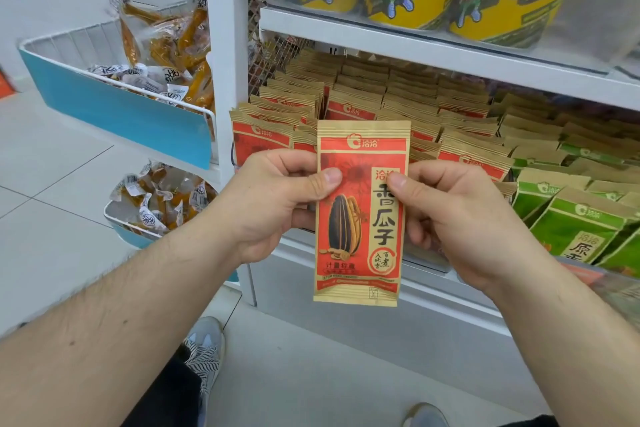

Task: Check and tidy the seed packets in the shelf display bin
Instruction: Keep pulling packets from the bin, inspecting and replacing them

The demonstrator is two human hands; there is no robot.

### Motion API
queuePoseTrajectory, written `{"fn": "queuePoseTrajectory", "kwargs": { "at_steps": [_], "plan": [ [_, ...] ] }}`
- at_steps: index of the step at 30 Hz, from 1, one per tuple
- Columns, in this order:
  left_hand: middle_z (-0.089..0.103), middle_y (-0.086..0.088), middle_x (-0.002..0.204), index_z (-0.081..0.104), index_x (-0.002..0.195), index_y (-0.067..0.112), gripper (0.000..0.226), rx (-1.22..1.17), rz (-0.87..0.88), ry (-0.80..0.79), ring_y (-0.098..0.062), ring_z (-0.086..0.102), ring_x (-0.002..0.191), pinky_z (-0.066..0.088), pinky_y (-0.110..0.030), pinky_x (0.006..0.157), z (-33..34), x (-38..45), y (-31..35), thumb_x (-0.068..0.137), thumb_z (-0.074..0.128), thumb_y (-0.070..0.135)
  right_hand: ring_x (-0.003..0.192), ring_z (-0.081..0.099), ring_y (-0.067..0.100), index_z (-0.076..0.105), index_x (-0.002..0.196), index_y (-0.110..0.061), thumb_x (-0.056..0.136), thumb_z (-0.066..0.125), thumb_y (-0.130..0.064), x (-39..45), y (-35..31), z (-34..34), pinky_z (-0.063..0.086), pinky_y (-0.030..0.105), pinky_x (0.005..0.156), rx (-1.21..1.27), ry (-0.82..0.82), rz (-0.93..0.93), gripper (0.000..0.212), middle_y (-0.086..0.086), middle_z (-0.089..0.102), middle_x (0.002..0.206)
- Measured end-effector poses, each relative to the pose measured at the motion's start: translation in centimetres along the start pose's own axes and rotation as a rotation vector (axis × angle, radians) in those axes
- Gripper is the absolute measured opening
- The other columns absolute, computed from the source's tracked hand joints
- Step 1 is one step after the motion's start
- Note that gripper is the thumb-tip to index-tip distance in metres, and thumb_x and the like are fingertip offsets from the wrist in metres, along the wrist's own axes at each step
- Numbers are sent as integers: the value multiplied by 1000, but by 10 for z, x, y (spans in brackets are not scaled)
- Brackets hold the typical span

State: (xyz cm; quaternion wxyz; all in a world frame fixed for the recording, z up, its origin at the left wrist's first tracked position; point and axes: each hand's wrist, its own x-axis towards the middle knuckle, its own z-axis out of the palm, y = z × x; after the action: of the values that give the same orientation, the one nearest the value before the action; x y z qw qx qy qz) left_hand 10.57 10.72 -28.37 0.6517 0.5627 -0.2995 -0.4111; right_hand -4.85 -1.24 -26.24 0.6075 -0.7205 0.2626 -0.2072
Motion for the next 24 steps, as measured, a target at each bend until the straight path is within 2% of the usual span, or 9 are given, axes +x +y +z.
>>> {"fn": "queuePoseTrajectory", "kwargs": {
  "at_steps": [5, 9, 12, 15, 19, 21, 24],
  "plan": [
    [74, -15, 99, 69, 103, 6, 38, -12, -51, -65, -25, 72, 82, 62, -38, 64, 1, -2, 1, 70, 67, 24, 35, 42, 12, 66, 73, -4, 94, 58, -16, 2, 4, 0, 32, 19, 37, 26, 79, -13, 26, 5, 53, 43],
    [75, -14, 99, 71, 102, 8, 38, 51, -99, -155, -26, 73, 82, 62, -39, 66, 0, -5, 0, 68, 67, 26, 35, 40, 14, 66, 68, -10, 94, 57, -19, 4, 5, 1, 32, 20, 38, 122, 113, 10, 29, 7, 52, 43],
    [75, -14, 99, 72, 101, 9, 36, 30, -77, -135, -25, 73, 82, 62, -39, 66, 0, -4, 1, 70, 66, 25, 41, 44, 13, 68, 75, -9, 85, 63, -27, 3, 2, -2, 31, 21, 40, 55, 0, 43, 21, 5, 63, 54],
    [75, -13, 98, 71, 102, 8, 35, -33, -62, -104, -23, 73, 80, 60, -35, 60, 0, -3, 3, 72, 64, 25, 47, 50, 14, 72, 78, -8, 72, 66, -34, 1, 4, -3, 34, 19, 41, -23, -139, 82, 28, 8, 69, 64],
    [73, -17, 103, 70, 109, 7, 36, -49, -126, -191, -26, 73, 83, 60, -34, 60, -3, -5, 5, 76, 75, 23, 50, 48, 18, 68, 86, 7, 72, 64, -36, 3, 10, -3, 37, 19, 41, 31, -98, 62, 46, 15, 66, 66],
    [72, -20, 105, 67, 112, 4, 40, -75, -142, -213, -26, 73, 82, 60, -31, 59, -4, -5, 4, 74, 69, 16, 51, 48, 20, 65, 90, 10, 75, 63, -36, 5, 11, -5, 38, 19, 41, 99, -90, 65, 49, 14, 65, 65],
    [73, -19, 102, 68, 111, 2, 34, -132, -142, -205, -24, 73, 79, 59, -29, 58, -5, -4, 6, 80, 72, 14, 61, 57, 25, 68, 101, 5, 78, 75, -38, 5, 10, -9, 45, 22, 46, 166, -212, 83, 49, 20, 69, 79]
  ]
}}
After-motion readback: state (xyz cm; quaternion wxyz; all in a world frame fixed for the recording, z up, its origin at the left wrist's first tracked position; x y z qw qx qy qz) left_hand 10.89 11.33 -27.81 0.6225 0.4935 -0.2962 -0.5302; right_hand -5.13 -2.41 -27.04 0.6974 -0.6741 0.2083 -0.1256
